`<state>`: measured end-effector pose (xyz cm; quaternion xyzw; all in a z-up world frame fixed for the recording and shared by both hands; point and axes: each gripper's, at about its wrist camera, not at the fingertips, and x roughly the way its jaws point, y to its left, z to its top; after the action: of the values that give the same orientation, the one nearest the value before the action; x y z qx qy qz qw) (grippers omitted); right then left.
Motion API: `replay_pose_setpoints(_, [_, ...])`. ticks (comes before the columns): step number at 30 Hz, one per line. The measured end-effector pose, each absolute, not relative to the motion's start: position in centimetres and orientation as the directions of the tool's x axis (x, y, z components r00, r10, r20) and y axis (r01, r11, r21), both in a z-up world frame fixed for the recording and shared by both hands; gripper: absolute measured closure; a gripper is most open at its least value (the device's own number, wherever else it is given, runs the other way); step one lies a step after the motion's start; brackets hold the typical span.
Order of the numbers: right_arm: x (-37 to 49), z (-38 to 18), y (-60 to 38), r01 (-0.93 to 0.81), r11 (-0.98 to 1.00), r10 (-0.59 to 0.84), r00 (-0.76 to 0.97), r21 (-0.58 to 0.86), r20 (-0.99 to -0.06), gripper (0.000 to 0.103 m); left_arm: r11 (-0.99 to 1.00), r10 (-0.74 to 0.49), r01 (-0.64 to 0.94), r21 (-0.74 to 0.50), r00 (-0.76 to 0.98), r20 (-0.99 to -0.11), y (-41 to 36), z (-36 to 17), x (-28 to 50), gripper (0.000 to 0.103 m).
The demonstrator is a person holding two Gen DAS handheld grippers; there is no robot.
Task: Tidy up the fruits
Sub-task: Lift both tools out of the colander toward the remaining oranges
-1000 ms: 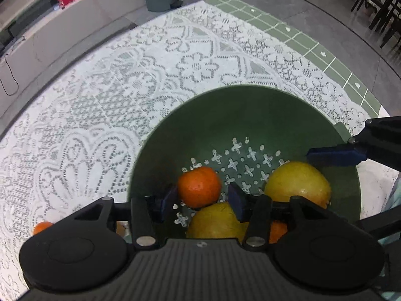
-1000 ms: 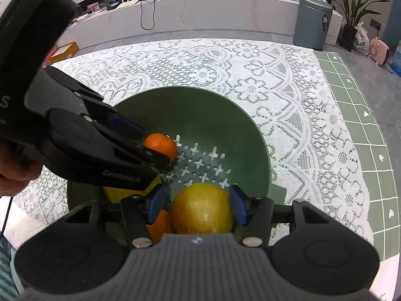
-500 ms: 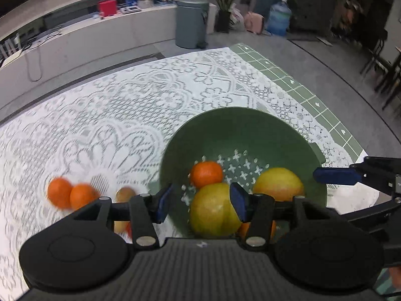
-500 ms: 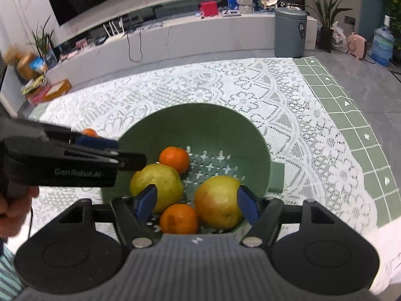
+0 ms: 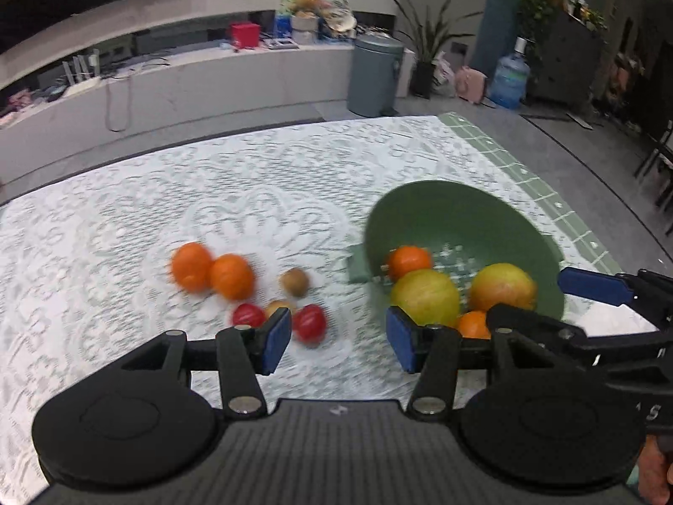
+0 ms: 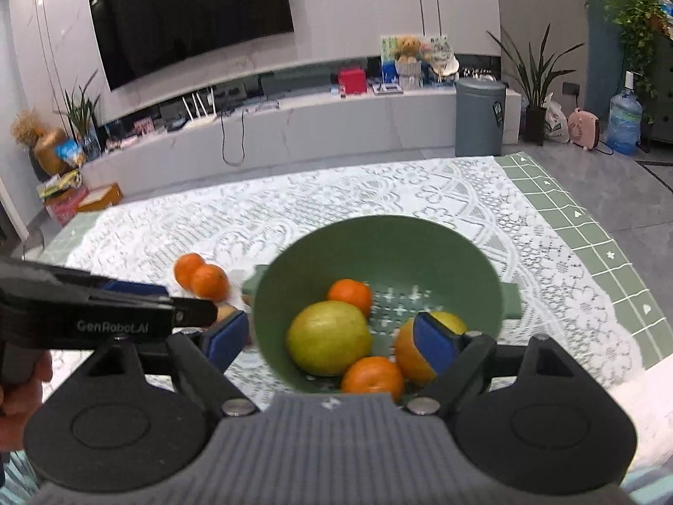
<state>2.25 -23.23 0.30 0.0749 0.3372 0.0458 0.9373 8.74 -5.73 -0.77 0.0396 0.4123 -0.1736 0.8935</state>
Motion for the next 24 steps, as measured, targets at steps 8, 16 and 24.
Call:
replay_pose_setpoints(8, [1.2,-0.8,-18.9,-0.139,0.984,0.18,0.777,0.115,-0.603,0.021,0.948,-0.248,0.312,-0.061,0.607,-0.755,-2.1,-2.3,6.1,0.043])
replay_pose_setpoints(16, [1.2,-1.3,-16.2,-0.182,0.981,0.184,0.79,0.064,-0.585,0.02,0.975,-0.205,0.205,-0.087,0.682,-0.702,1.8,-3.2,4.3,0.042])
replay_pose_setpoints(24, [2.3,-1.8,-14.0,-0.23,0.971,0.228,0.791,0.068,-0.567,0.02,0.982,-0.18,0.171,-0.081,0.713,-0.677,3.7,-2.8,4.2,0.04])
